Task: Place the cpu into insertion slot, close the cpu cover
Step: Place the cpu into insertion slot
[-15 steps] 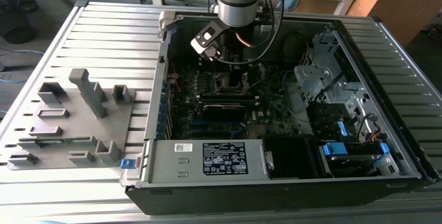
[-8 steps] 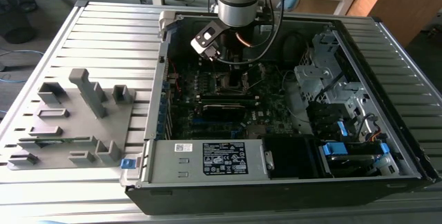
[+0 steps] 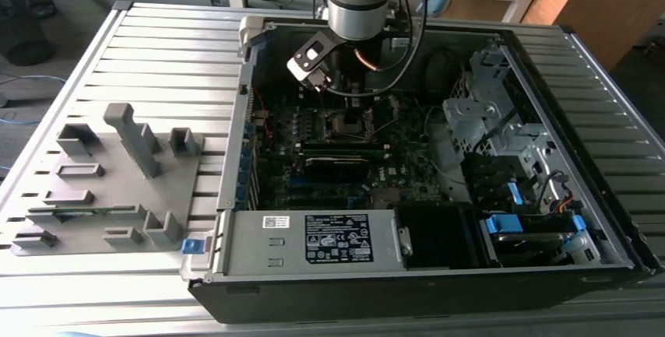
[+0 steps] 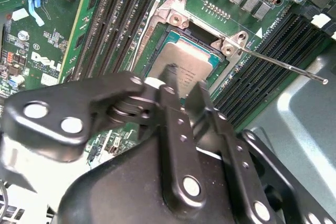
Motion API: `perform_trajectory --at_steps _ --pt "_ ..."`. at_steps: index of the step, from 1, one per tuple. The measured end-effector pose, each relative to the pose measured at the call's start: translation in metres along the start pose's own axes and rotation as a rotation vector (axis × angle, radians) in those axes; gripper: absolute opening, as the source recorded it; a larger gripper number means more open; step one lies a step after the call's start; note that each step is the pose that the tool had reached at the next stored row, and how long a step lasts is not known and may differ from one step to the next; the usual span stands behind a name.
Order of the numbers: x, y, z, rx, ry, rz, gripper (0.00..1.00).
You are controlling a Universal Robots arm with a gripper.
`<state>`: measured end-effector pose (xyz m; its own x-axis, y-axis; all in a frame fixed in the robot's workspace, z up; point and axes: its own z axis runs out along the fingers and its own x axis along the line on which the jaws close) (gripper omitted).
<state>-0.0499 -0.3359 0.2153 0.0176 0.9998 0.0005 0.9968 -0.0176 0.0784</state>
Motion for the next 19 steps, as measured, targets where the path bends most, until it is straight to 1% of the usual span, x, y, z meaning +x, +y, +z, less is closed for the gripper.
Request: perform_trajectory --at_steps 2,3,5,10,11,12,13,15,16,17,19 --pt "0.0 0.0 0.0 0.0 0.0 0.0 0.24" --pt "0.0 0.0 0.0 0.0 0.0 0.0 0.24" --pt "0.0 0.0 0.0 0.0 0.0 0.0 0.12" --pt "0.0 0.0 0.0 0.0 0.0 0.0 0.11" --pt "0.0001 0.0001 0.0001 0.0027 0.0001 0.0 0.11" --pt "0.0001 0.0001 0.0002 0.0101 0.0002 0.0 0.11" --pt "0.0 0.0001 0.0001 0.0148 -0.0001 0.0 0.11" --pt "0.0 0.0001 0.0001 0.0159 -0.0002 0.0 0.11" --pt "0.0 0.0001 0.0002 0.039 -0.0004 0.0 0.11" --pt "0.0 0.0 0.001 0.0411 -0.0006 0.0 0.11" --pt "0.0 0.0001 0.0009 0.0411 -0.0004 0.0 0.11"
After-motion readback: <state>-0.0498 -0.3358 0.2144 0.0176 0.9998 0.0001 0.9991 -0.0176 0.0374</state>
